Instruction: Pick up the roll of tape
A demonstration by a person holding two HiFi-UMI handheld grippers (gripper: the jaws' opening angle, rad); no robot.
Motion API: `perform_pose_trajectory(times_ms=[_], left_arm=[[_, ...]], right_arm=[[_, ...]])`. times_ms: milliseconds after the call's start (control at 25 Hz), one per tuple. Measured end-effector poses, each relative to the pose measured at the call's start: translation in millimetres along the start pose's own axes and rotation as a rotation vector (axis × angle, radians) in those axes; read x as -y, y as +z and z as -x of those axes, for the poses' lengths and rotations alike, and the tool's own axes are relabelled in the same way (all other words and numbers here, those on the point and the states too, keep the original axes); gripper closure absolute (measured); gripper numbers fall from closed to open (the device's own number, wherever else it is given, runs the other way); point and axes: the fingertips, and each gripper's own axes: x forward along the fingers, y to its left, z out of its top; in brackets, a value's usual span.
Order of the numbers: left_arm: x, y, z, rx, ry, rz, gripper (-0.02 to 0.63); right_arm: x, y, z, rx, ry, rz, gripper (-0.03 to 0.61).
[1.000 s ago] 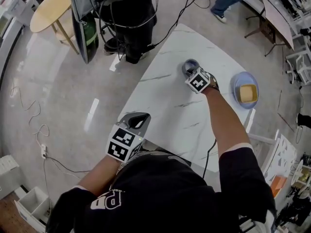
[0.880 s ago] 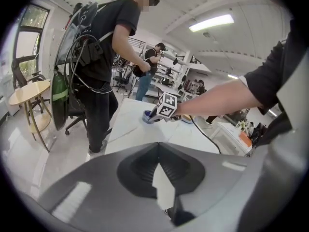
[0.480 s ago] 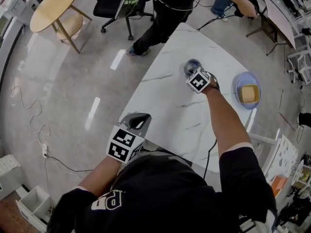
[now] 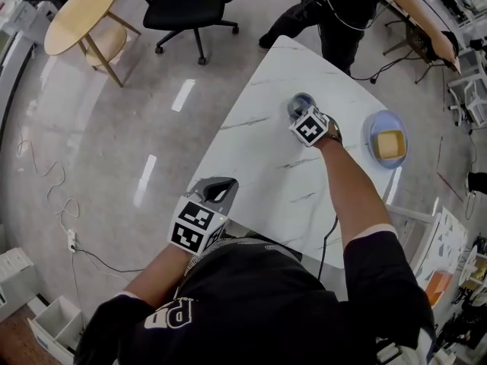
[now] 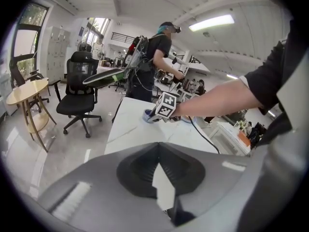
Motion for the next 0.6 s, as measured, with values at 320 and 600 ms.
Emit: perform_pose_trajectory(times_ms=[320,600], left_arm=[[5.4,7.2,-0.9,0.012,-0.02,-0.015,0.558],[15.0,14.0,-2.7,0.026,-0.041,-0.055,0.558]], right_arm=[[-4.6,2.3,15.9,0.038,-0.013,-0.027,0.525],[-12.3,-1.6,41.8,0.105,-0.048,-0.086,0.525]])
